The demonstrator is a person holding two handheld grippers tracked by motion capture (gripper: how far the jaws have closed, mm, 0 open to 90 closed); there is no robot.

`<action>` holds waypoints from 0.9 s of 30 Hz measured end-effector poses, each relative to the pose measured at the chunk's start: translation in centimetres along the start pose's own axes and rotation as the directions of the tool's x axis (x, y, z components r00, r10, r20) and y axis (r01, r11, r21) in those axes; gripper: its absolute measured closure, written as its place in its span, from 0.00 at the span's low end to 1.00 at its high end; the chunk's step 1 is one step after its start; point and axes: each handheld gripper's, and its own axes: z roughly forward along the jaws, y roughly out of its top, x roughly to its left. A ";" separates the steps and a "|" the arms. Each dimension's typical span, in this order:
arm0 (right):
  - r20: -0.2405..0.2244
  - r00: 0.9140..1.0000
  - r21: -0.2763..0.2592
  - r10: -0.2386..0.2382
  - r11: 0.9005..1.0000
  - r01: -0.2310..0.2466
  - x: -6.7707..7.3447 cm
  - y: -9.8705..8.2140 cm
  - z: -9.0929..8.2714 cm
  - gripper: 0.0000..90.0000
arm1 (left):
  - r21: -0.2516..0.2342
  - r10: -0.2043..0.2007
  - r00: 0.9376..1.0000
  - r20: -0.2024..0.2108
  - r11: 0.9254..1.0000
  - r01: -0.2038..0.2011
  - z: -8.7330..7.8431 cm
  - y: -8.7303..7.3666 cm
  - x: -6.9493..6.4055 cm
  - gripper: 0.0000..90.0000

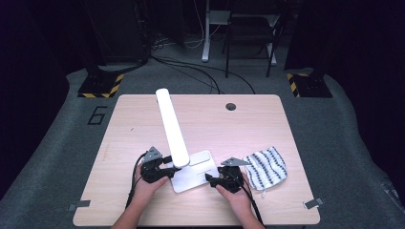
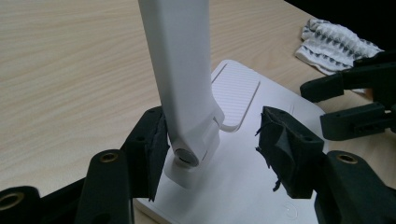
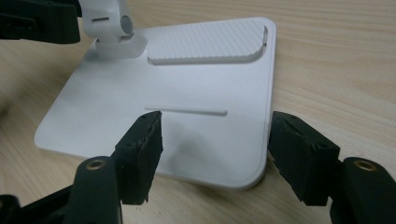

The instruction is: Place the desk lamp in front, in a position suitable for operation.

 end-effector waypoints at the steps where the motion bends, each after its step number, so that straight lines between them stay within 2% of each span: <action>1: 0.000 1.000 0.002 0.001 1.000 -0.001 0.2 0.1 0.1 0.39 | 0.000 0.003 1.000 0.004 1.000 -0.003 -0.1 -0.1 -0.1 0.47; 3: 0.008 1.000 -0.009 -0.009 1.000 0.009 0.3 0.3 -0.1 0.39 | -0.006 0.010 1.000 0.004 1.000 -0.010 -0.3 -0.3 -0.2 0.47; 6: 0.045 0.999 -0.036 -0.017 0.999 0.019 0.5 0.1 -1.0 0.38 | 0.003 0.022 1.000 0.022 1.000 -0.022 -0.7 -0.5 -0.6 0.47; 9: 0.054 0.999 -0.040 -0.009 0.999 0.011 0.5 -0.2 -1.4 0.38 | -0.001 0.020 1.000 0.024 1.000 -0.020 -0.8 -0.7 -0.8 0.47; 10: 0.049 0.999 -0.024 -0.005 1.000 0.006 0.5 -0.3 -1.4 0.38 | 0.000 0.021 0.999 0.029 1.000 -0.021 -0.9 -0.7 -0.9 0.47; 15: 0.031 1.000 -0.022 0.003 1.000 -0.002 0.5 -0.4 -1.1 0.38 | -0.004 0.032 0.999 0.037 0.999 -0.032 -1.2 -0.9 -1.3 0.47; 16: 0.015 1.000 -0.014 0.007 1.000 -0.007 0.5 -0.4 -0.9 0.38 | -0.009 0.031 0.999 0.041 0.999 -0.031 -1.4 -0.9 -1.5 0.47; 19: 0.008 1.000 -0.006 0.025 1.000 -0.025 0.7 -0.5 -0.8 0.38 | -0.031 0.010 0.998 0.059 0.999 -0.008 -1.7 -0.9 -1.8 0.47; 21: 0.005 1.000 -0.004 0.011 1.000 -0.011 0.8 -0.6 -0.6 0.38 | -0.030 0.009 0.998 0.067 1.000 -0.007 -1.8 -0.9 -1.9 0.48; 23: 0.000 1.000 -0.006 0.018 1.000 -0.018 0.9 -0.6 -0.4 0.38 | -0.031 0.014 0.997 0.074 0.999 -0.012 -1.9 -0.9 -2.2 0.47; 25: -0.010 1.000 -0.004 0.022 1.000 -0.022 1.1 -0.5 -0.4 0.38 | -0.034 0.044 0.997 0.070 0.999 -0.042 -1.9 -0.9 -2.3 0.48; 27: -0.014 1.000 -0.005 0.014 1.000 -0.014 1.2 -0.5 -0.3 0.38 | -0.036 0.038 0.996 0.078 0.999 -0.036 -2.0 -0.9 -2.6 0.47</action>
